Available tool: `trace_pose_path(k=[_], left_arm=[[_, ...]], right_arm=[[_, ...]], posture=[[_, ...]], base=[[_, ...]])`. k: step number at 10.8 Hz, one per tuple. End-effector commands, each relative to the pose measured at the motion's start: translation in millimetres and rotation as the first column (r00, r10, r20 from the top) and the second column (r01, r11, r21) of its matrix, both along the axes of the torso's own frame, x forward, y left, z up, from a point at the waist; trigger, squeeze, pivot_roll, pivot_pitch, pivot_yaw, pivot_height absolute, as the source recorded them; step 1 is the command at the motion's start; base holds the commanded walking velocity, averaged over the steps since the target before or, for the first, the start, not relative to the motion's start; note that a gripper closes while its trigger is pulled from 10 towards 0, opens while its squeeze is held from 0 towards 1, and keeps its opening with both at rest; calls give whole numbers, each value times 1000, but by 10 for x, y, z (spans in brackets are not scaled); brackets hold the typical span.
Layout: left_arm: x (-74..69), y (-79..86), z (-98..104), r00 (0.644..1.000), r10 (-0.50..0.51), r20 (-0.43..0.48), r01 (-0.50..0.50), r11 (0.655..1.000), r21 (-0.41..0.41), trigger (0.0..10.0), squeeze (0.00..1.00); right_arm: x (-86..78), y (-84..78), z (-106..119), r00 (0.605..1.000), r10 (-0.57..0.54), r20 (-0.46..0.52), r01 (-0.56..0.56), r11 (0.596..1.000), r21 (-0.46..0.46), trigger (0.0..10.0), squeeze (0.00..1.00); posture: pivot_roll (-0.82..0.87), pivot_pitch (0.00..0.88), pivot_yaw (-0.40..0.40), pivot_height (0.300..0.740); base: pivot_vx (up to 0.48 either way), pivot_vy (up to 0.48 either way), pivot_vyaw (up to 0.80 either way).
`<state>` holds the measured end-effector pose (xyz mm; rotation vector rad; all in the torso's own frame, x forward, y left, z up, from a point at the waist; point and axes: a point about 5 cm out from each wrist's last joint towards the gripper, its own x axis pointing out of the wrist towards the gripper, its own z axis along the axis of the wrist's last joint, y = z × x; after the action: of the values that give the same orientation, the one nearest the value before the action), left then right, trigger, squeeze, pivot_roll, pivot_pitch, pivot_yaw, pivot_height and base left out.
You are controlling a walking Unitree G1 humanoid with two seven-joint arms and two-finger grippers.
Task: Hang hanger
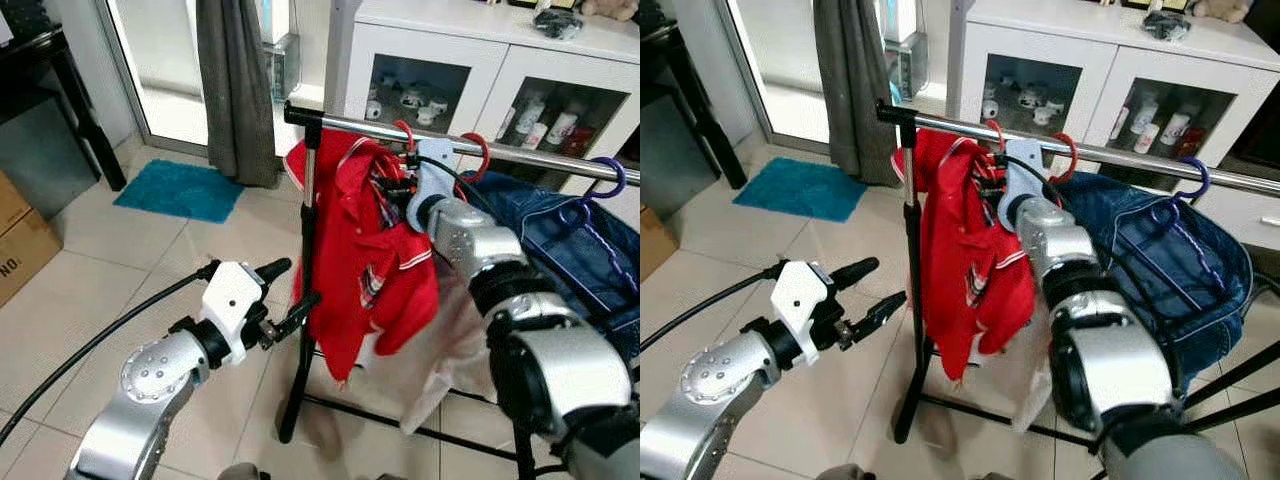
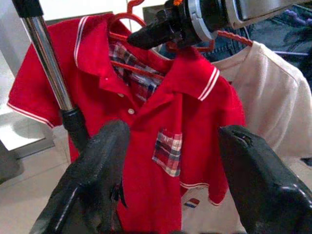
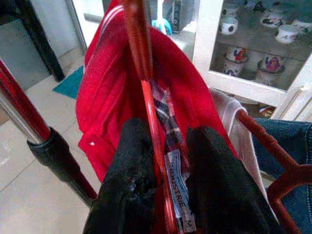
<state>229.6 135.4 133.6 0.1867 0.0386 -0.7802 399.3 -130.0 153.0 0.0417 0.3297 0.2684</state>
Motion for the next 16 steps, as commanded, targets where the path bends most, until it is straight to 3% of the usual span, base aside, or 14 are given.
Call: trace_pose_path(k=[1, 2, 3, 4, 5, 6, 9, 11, 12, 13, 15, 16], left_arm=[[-15, -13, -1, 1000, -24, -9, 24, 1000, 10, 10000, 0], [-14, -19, 0, 999, -37, -13, 37, 999, 11, 10000, 0], [-7, -20, 4, 999, -39, -13, 39, 999, 12, 10000, 0], [-8, -20, 9, 999, -42, -13, 43, 999, 14, 10000, 0], [-11, -18, 18, 999, -48, -13, 48, 999, 14, 10000, 0], [-13, -20, 23, 999, -50, -12, 50, 999, 14, 10000, 0], [-18, -25, 33, 999, -52, -9, 52, 998, 17, 10000, 0], [-21, -20, 28, 999, -53, -13, 53, 998, 23, 10000, 0], [-20, -24, 20, 998, -57, -15, 57, 998, 28, 10000, 0], [-16, -26, 22, 998, -59, -15, 59, 998, 30, 10000, 0], [-16, -28, 23, 998, -62, -15, 63, 997, 35, 10000, 0], [-24, -25, 18, 998, -65, -20, 65, 997, 39, 10000, 0]], right_arm=[[18, -72, 21, 1000, 2, -10, -2, 1000, 10, 9529, 0], [22, -99, 29, 999, 31, -25, -30, 999, 33, 4275, 0], [22, -105, 43, 997, 64, -31, -63, 997, 37, 4039, 0], [34, -133, 87, 996, 88, -23, -87, 996, 20, 10000, 0], [46, -181, 161, 993, 122, -13, -121, 992, 22, 10000, 0], [46, -216, 209, 986, 163, -10, -163, 986, 28, 10000, 1000], [45, -353, 316, 978, 209, -10, -209, 977, 49, 10000, 1000], [37, -371, 312, 971, 236, -30, -236, 972, 5, 10000, 1000], [45, -371, 263, 982, 184, -48, -186, 982, -32, 10000, 569], [48, -364, 233, 985, 161, -59, -164, 985, -58, 10000, 0], [46, -371, 195, 989, 129, -75, -134, 988, -80, 10000, 0], [39, -359, 171, 987, 135, -87, -143, 986, -89, 6549, 0]], posture=[[58, 0, -27, 740], [56, 0, -27, 740], [56, 0, -27, 740], [57, 0, -29, 740], [57, 0, -29, 740], [57, 0, -38, 740], [57, 2, -44, 740], [55, 3, -43, 740], [54, 3, -42, 740], [56, 4, -41, 740], [56, 4, -41, 740], [60, 6, -45, 740]], base=[[0, 0, 0], [0, 0, 0], [0, 0, 0], [0, 0, 0], [0, 0, 0], [0, 0, 0], [0, 0, 0], [0, 0, 0], [0, 0, 0], [0, 0, 0], [0, 0, 0], [0, 0, 0]])
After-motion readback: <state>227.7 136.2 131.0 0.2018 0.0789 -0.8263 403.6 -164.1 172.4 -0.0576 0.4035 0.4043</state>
